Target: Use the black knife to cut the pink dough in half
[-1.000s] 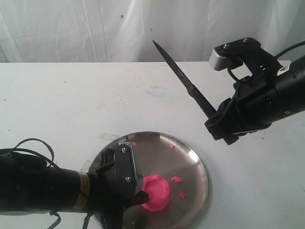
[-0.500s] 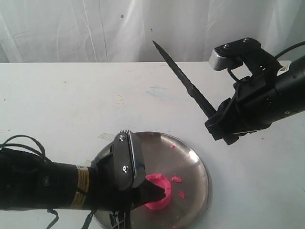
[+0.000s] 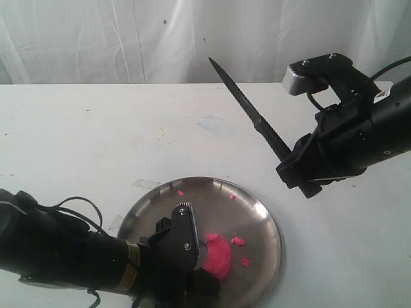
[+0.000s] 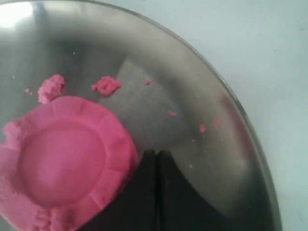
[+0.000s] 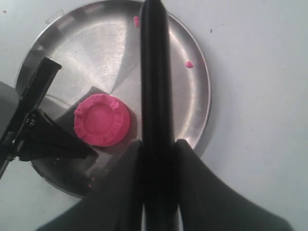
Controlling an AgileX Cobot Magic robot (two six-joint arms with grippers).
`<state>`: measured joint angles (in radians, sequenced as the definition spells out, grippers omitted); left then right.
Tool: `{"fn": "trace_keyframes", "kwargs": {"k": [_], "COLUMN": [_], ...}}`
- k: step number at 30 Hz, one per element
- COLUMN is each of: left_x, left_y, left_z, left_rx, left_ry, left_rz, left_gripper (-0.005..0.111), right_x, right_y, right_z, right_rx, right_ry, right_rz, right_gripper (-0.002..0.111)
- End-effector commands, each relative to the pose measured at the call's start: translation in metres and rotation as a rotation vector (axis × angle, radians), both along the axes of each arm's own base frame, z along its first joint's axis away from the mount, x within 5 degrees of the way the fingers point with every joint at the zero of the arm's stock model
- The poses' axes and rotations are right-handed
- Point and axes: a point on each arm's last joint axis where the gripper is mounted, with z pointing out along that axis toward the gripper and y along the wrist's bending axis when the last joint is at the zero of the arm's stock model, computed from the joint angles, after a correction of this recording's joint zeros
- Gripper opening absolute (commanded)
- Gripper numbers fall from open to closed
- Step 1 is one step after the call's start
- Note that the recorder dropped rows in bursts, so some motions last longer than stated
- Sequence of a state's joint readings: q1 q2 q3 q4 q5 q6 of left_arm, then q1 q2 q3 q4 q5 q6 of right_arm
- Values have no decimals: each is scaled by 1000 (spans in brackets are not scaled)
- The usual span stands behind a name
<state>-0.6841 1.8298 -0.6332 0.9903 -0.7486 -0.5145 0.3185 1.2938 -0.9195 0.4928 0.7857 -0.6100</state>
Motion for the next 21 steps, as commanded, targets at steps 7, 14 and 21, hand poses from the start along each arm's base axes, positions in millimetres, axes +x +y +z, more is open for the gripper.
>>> {"fn": "trace_keyframes", "kwargs": {"k": [7,14,21], "left_x": [39,42,33], "left_y": [2,0,6], "left_z": [-7,27,98], "left_rx": [241,137,-27], "left_ry": [-53,-135,-298], "left_rz": [178,174,184], "left_gripper": [0,0,0], "right_x": [4,19,21], "right_y": [0,3,6], "right_z": [-4,-33,-39], "right_rx": [-2,-56,-67], "right_ry": [-4,102,138], "right_rz": [-16,-26,-11], "right_gripper": [0,0,0]}}
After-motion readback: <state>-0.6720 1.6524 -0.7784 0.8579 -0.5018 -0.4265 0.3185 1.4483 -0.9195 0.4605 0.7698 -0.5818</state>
